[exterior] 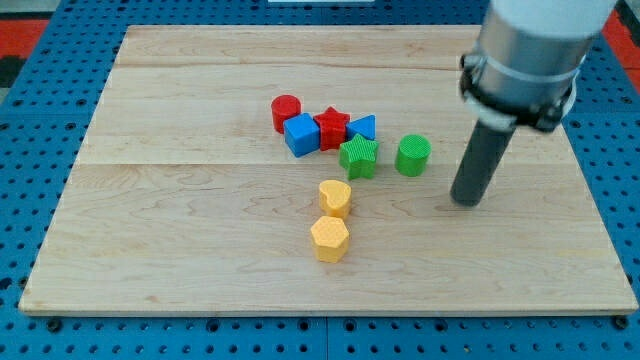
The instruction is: Push the green circle into a group of blocks
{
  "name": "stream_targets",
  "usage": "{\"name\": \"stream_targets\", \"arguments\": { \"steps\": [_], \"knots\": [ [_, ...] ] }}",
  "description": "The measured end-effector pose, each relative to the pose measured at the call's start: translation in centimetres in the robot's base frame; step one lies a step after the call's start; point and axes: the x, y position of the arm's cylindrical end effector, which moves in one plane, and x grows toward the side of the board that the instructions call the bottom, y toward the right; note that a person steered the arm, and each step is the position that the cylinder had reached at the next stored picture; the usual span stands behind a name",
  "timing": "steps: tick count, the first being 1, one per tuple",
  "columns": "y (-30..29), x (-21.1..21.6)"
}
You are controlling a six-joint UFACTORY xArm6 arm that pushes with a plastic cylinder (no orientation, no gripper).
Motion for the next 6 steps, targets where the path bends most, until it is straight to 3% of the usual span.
{"name": "stream_targets", "arguments": {
  "steps": [1, 2, 3, 4, 5, 6],
  "knots": [
    [-2.9, -2.6],
    [-11.9, -4.3],
    [-7.3, 0.0],
    [-8.3, 10.6],
    [-13.3, 11.2],
    [-15.0, 8.8]
  ]
}}
